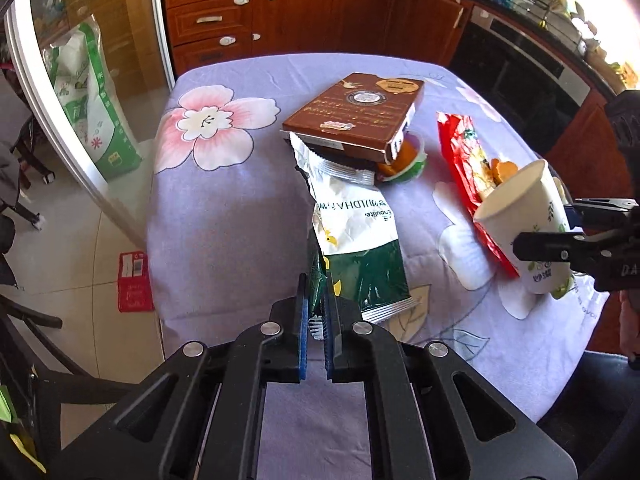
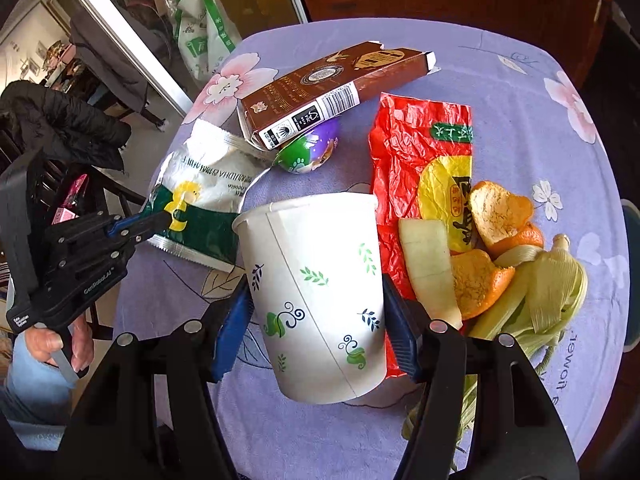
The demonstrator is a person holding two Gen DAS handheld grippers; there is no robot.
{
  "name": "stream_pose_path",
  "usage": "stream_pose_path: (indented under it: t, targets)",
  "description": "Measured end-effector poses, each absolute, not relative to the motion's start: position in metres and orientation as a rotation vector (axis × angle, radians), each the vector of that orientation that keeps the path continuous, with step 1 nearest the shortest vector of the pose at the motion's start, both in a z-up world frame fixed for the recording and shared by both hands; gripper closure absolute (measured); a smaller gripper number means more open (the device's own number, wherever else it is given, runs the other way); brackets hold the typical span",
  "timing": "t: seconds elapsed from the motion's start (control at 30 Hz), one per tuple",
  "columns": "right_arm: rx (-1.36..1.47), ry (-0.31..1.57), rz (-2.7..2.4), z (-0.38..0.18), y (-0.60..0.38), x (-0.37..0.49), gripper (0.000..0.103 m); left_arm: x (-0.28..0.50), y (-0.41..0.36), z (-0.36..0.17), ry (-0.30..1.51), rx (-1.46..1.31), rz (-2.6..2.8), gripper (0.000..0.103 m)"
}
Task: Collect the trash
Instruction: 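Grasp the white paper cup with the right tool while the left tool grasps the green snack bag, then carry the paper cup and snack bag over the teal bin with both tools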
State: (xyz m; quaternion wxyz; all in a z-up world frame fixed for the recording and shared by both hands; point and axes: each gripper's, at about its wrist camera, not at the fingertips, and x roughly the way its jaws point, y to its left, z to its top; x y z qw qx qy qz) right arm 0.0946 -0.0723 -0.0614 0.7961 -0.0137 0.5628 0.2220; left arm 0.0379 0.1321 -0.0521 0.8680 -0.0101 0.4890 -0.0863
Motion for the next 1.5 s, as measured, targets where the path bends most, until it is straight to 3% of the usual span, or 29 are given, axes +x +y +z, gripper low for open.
stream_pose_path:
  t: [0.8, 1.27, 1.5]
  targets:
    - [0.136, 1.0, 0.476, 0.005, -0.151, 0.079, 0.044, 0.015, 0.052, 0.051, 0.84, 0.048, -0.239, 0.097]
    - [0.316, 0.851, 0.252, 0.036, -0.304, 0.085, 0.044, 0.079, -0.082, 0.081, 0.808, 0.134, -0.467, 0.097]
    - [0.398, 0.822, 0.115, 0.024, -0.39, 0.081, 0.044, 0.112, -0.179, 0.063, 0.878, 0.205, -0.582, 0.097]
